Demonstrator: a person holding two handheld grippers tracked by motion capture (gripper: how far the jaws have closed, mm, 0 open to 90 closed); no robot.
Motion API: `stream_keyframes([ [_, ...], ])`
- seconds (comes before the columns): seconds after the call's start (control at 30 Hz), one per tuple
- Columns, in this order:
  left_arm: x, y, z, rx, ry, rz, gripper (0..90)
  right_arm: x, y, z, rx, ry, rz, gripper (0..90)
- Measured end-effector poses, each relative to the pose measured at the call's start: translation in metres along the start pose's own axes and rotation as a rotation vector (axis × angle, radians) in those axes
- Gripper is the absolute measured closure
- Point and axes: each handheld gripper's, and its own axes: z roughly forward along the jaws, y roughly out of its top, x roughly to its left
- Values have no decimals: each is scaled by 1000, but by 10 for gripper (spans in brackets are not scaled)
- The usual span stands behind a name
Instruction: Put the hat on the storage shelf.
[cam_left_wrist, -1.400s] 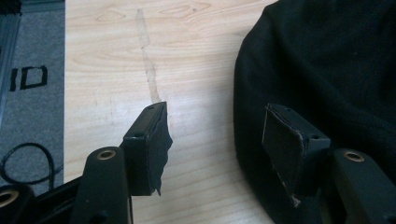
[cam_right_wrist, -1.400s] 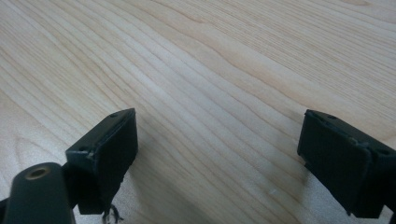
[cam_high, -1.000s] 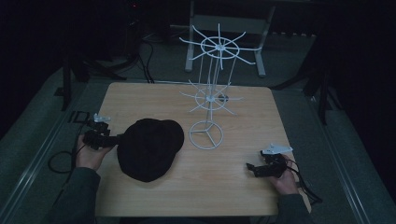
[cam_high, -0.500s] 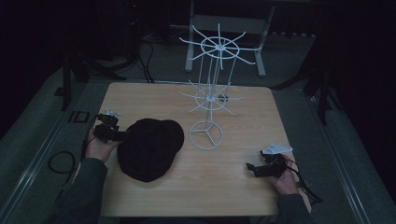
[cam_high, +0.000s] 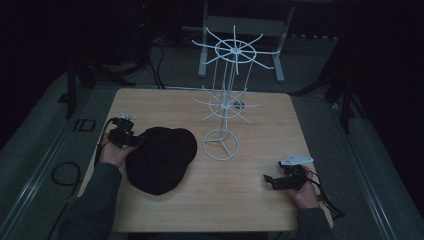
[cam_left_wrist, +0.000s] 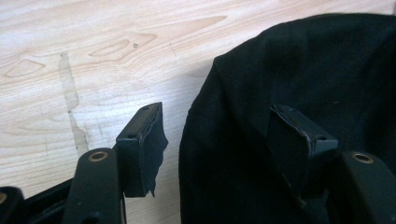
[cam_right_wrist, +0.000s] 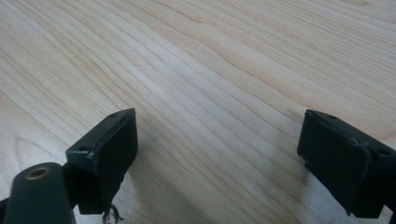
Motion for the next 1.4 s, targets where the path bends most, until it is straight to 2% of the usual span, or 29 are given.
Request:
stream_keyframes([
  [0.2, -3, 0, 16, 54, -14, -8, 370, 0, 0, 0, 0, -1, 0, 121],
  [0.4, -2, -2, 25, 107, -30, -8, 384, 0, 0, 0, 0, -1, 0, 121],
  [0.47, -5, -2, 32, 137, -25, -4, 386, 0, 0, 0, 0, -1, 0, 121],
  [0.57, -7, -2, 36, 155, -21, 1, 398, 0, 0, 0, 0, -2, 1, 121],
  [0.73, -6, -1, 39, 187, -30, -11, 452, 0, 0, 0, 0, -2, 1, 121],
  [0.9, -6, 1, 39, 213, -23, -6, 530, 0, 0, 0, 0, -2, 1, 121],
  [1.0, -4, 1, 38, 212, -33, -16, 597, 0, 0, 0, 0, -2, 1, 121],
  [1.17, 1, -3, 31, 176, -76, -40, 724, 0, 0, 0, 0, -2, 1, 121],
  [1.3, 3, -4, 27, 159, -99, -48, 761, 0, 0, 0, 0, -2, 1, 122],
  [1.4, 7, -6, 23, 133, -135, -81, 771, 0, 0, 0, 1, -2, 1, 121],
])
